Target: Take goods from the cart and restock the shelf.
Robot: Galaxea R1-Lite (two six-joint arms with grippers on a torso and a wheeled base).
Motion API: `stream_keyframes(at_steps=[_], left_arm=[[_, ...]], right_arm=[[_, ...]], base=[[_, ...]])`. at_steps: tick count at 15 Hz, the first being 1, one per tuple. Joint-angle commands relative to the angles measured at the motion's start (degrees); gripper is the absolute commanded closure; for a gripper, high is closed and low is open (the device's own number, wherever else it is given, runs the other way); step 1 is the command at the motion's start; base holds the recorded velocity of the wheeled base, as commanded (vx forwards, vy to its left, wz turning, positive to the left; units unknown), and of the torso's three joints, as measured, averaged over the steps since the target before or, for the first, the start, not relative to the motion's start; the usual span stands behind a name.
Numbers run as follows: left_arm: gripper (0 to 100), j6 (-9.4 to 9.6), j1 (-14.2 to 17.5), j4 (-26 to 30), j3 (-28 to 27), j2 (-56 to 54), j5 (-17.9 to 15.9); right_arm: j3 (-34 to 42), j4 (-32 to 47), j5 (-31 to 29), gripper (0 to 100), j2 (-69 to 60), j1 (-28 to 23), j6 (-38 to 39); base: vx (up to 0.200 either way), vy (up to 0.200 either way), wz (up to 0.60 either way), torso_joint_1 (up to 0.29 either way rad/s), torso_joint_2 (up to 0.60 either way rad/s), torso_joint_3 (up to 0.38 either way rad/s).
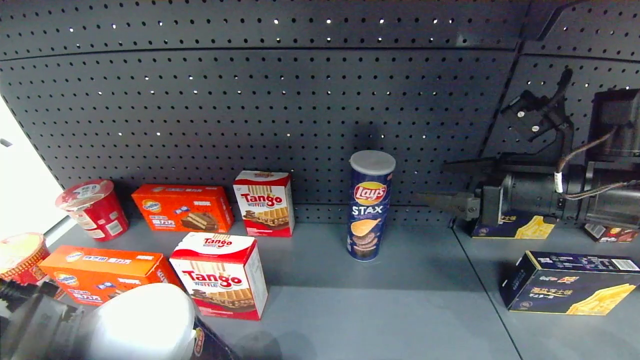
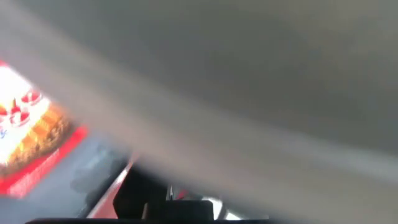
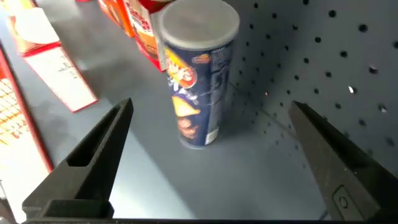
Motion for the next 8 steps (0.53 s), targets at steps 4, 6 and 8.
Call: stream_keyframes(at_steps=[4,6,8], left_arm=[[100,-2.01,0.16,-0.16,1.10,-3.10,0.05],[100,-2.01,0.16,-0.16,1.19,-3.10,0.05],[100,-2.01,0.25,-0.25,1.19,-3.10,0.05]], right_arm=[[-1.00,-4.30,11.63,0,8.67,-4.01,-4.16],[-2.32,-4.74,11.81,0,11.05,-3.74,-4.16],[-4.08,-5.09,12.33,0,13.24,-3.83,-4.25]], base=[[0.000,0.000,0.00,0.000,0.00,0.000],[0.000,0.000,0.00,0.000,0.00,0.000],[0.000,0.000,0.00,0.000,0.00,0.000]])
